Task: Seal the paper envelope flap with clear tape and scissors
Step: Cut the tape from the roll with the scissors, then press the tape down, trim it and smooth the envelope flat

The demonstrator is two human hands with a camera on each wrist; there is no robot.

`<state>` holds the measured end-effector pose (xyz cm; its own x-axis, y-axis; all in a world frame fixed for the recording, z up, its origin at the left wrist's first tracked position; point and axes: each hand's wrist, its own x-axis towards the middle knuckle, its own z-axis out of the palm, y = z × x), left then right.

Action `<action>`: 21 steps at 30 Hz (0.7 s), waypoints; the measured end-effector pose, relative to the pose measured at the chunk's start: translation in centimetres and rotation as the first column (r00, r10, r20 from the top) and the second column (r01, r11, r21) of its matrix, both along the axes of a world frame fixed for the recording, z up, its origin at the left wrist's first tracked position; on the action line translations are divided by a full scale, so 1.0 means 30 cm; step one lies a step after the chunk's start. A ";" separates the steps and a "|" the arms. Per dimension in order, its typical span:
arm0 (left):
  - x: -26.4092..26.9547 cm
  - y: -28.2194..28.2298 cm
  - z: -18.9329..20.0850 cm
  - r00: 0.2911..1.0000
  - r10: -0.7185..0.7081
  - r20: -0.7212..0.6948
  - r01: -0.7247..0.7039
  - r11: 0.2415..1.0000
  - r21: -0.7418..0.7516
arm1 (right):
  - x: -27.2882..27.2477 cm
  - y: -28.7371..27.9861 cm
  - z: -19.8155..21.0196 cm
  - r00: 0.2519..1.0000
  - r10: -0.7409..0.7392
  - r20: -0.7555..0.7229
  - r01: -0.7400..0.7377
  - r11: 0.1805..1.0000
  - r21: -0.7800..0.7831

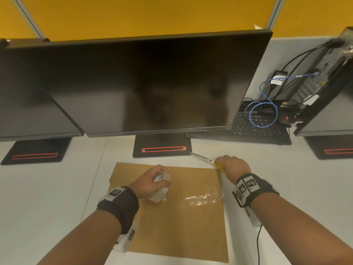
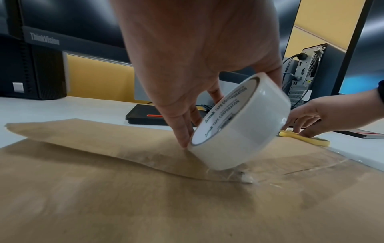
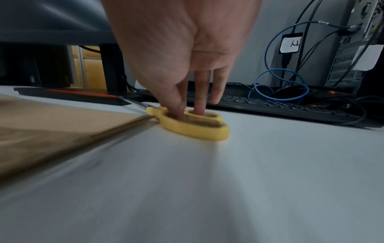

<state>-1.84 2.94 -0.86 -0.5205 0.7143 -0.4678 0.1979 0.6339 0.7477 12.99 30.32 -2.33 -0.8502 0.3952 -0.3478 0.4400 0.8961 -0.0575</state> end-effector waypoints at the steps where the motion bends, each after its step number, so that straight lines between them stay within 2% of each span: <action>1: 0.002 -0.005 0.003 1.000 0.005 0.008 -0.005 1.000 0.016 | 0.007 0.002 -0.004 1.000 0.004 0.007 -0.004 1.000 0.009; 3: 0.008 -0.013 0.007 1.000 0.009 0.019 -0.010 0.999 0.044 | 0.011 -0.011 -0.004 0.999 -0.012 -0.047 0.013 0.999 0.040; 4: 0.010 -0.017 0.007 1.000 0.009 0.022 -0.010 0.998 0.058 | 0.007 -0.030 -0.001 0.992 -0.030 -0.124 0.035 0.999 0.036; 5: 0.013 -0.022 0.008 1.000 0.006 0.024 -0.008 0.997 0.072 | 0.000 -0.058 0.004 0.972 -0.062 -0.226 0.058 0.998 -0.024; 7: 0.019 -0.029 0.010 1.000 -0.009 0.025 0.007 0.995 0.103 | -0.025 -0.148 0.027 0.921 -0.139 -0.364 0.037 0.961 -0.274; 8: 0.023 -0.032 0.014 1.000 -0.020 0.022 0.017 0.993 0.114 | -0.041 -0.203 0.044 0.916 -0.155 -0.370 0.001 0.923 -0.385; 10: 0.029 -0.035 0.025 0.999 -0.026 0.025 0.023 0.991 0.136 | -0.078 -0.303 0.079 0.942 -0.114 -0.315 -0.063 0.864 -0.500; 15: 0.024 -0.056 0.051 0.998 -0.017 0.065 0.004 0.982 0.188 | -0.169 -0.414 0.116 0.944 -0.027 -0.329 -0.154 0.845 -0.512; 21: 0.011 -0.097 0.066 0.996 -0.008 0.093 -0.013 0.975 0.222 | -0.209 -0.453 0.148 0.926 -0.135 -0.352 -0.119 0.781 -0.613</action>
